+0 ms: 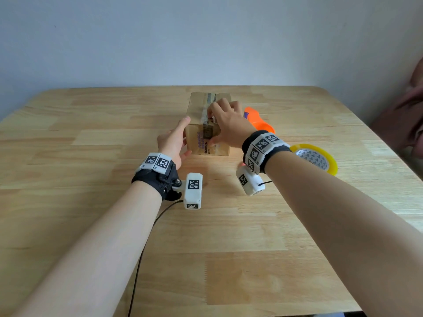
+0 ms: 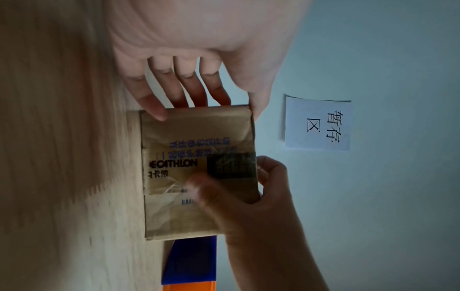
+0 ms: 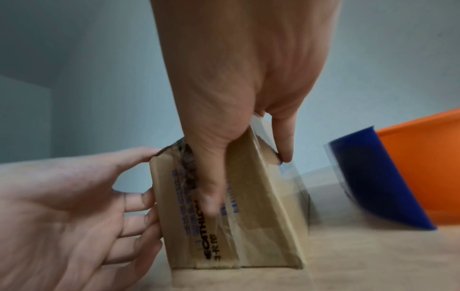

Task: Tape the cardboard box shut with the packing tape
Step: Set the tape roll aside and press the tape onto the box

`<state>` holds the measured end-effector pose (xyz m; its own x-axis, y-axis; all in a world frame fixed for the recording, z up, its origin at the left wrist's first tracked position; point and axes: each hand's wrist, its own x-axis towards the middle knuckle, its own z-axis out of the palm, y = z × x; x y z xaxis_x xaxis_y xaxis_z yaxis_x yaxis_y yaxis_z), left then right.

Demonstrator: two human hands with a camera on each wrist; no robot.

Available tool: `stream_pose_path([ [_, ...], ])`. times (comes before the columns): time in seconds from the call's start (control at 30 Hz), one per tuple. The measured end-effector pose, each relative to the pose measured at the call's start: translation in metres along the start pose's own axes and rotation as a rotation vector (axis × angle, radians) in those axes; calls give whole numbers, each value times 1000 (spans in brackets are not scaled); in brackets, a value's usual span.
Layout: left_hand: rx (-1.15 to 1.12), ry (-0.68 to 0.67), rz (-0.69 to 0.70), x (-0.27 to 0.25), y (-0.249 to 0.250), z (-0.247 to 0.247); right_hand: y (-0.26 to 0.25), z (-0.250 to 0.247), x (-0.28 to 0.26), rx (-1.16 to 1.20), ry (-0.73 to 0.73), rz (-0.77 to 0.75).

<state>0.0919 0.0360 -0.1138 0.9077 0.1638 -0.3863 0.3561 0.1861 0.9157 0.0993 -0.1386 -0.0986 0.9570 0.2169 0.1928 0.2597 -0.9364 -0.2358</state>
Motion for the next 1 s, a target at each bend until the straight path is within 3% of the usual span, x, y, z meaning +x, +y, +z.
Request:
stream_pose_path([
  [0.1, 5, -10, 6, 0, -1, 0, 1, -1, 0, -22, -6, -17],
  [0.27, 17, -20, 16, 3, -1, -3, 15, -8, 0, 200, -6, -22],
  [0.5, 34, -21, 33, 4, -2, -3, 2, -1, -3, -20, 29, -21],
  [0.73, 52, -47, 23, 1, 2, -6, -13, 2, 8, 1, 105, 90],
  [1.0, 50, -50, 24, -1, 1, -6, -20, 0, 6, -175, 33, 75],
])
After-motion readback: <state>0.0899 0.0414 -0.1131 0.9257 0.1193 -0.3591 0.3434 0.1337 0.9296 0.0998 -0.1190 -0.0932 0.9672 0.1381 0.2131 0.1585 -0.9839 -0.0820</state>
